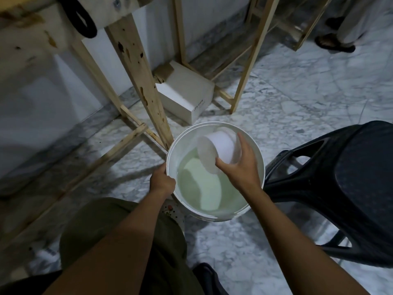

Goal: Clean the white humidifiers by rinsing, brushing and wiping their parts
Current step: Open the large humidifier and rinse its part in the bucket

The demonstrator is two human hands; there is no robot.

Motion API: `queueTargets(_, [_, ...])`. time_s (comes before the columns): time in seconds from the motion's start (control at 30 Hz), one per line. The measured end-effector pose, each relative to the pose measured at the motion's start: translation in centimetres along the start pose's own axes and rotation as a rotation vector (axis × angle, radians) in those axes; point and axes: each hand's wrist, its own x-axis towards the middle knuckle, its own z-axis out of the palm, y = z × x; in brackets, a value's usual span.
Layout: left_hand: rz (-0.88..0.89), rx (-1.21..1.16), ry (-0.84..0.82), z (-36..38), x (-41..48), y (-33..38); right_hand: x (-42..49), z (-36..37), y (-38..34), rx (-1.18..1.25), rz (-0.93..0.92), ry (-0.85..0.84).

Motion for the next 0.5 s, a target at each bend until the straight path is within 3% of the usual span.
queueTargets(0.2, [0.003, 0.012, -0.015, -0.06, 0.03, 0.00, -0.04, -0.14, -0.09, -0.267, -0.239, -0.009])
queueTargets(0.5, [0.034, 0.118, -0.056, -0.30, 0.13, -0.04, 0.40, -0.27, -0.13, -0.464, -0.491, 0.028])
